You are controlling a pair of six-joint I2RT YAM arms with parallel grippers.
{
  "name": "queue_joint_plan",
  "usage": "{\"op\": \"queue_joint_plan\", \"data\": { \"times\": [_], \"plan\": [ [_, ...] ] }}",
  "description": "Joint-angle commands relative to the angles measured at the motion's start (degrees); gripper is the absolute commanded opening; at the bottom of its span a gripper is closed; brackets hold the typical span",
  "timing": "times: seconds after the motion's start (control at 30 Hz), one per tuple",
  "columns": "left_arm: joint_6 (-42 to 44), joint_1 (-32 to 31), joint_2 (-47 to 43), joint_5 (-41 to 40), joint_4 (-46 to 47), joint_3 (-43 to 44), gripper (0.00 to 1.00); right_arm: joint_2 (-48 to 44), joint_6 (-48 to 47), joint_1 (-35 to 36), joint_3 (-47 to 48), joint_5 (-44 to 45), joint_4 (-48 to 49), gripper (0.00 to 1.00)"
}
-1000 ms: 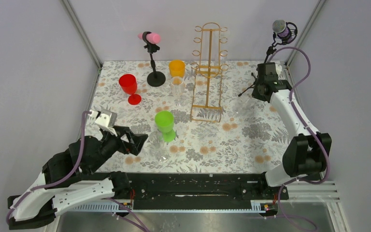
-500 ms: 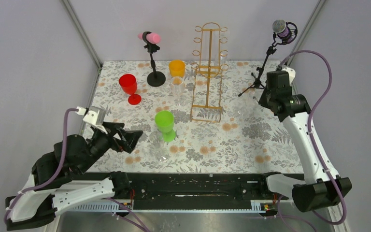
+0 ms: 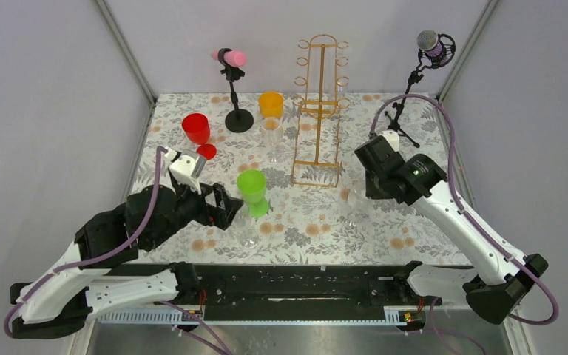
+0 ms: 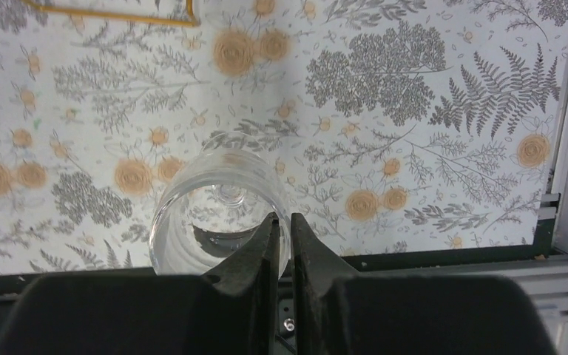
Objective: Place the wine glass upside down on the wine glass rack
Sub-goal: Place the wine glass at the center of the board.
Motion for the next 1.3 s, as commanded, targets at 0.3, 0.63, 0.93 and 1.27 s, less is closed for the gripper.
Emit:
{"op": "queue_joint_plan", "data": {
  "times": [0.3,0.63,0.93,1.27],
  "plan": [
    [-0.4,0.21,0.07,4.69,4.43,-0.66,0.9,3.66,7.71,13.05,0.85,5.19,-2.25,0.0],
    [-0.82,0.21,-0.05,5.08,4.48,-1.97,0.91,8.0,9.51,18.32,-0.58,7.1,2.12,0.0],
    [-0.74,0.21,0.21,5.26,4.52,-2.45,0.91,9.19,9.32,19.25,-1.04,7.01,3.38,0.0],
    [-0.2,0.2,0.33,5.11,4.52,-2.91,0.91,9.06,8.94,19.78,-3.66,5.44,6.01,0.15]
  ]
}}
